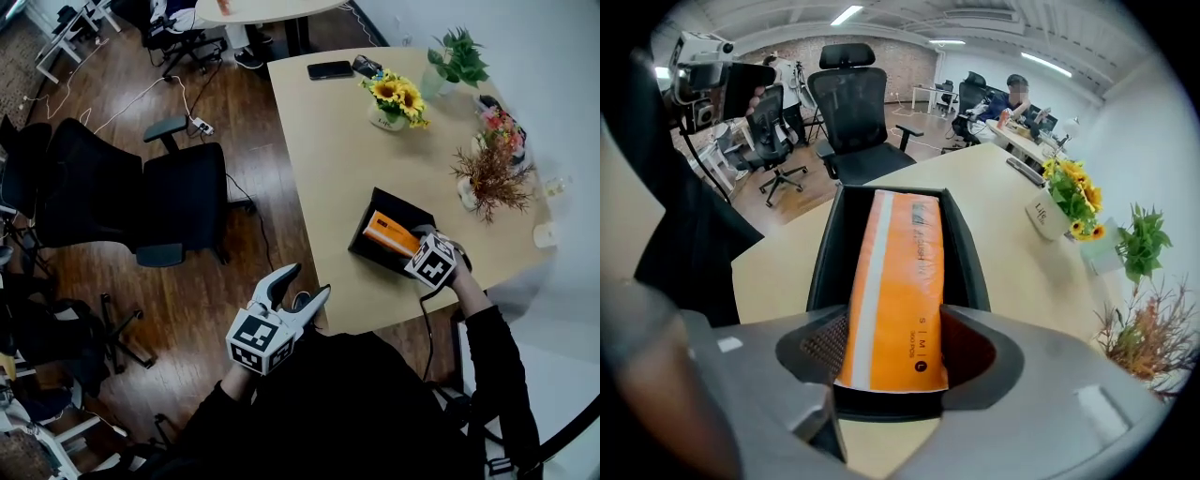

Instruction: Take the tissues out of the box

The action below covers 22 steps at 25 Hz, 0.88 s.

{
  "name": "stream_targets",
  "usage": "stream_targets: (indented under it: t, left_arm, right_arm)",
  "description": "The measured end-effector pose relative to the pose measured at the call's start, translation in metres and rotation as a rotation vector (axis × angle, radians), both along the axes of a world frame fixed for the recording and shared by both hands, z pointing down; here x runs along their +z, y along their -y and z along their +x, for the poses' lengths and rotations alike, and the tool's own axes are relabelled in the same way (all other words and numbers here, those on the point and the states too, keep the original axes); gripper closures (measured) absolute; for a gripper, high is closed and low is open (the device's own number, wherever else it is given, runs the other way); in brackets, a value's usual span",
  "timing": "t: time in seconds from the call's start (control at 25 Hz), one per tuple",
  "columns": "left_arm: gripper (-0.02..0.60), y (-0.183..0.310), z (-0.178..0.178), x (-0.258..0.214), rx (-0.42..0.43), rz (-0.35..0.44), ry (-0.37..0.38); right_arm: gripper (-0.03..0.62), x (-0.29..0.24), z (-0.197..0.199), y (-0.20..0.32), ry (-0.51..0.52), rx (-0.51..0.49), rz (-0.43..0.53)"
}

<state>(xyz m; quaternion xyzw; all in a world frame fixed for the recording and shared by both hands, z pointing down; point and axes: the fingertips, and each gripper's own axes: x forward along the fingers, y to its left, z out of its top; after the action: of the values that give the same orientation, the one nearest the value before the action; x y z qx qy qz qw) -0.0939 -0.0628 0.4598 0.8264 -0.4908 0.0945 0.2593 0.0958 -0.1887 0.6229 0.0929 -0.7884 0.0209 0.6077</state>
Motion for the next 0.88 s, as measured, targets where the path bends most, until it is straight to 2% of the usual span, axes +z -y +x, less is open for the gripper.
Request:
stream_targets:
  t: [0.28,0.52,0.88]
  left_arm:
    - [0.324,0.011,0.012,-0.002,0.099,0.005,-0.018]
    - [0.324,0.019,0.033,-0.002,0.245,0.042,0.014]
    - [0.324,0.027,0.056,0.003,0.424,0.052,-0.019]
  right_arm:
    - [0.310,-0.043,0.003,-0.005,0.049,0.032,0.100]
    - [0.310,-0.093,0.009,-0.017,0.126,0.117,0.171]
    - [0.310,-0.147,0.013,-0.077,0.156,0.184,0.226]
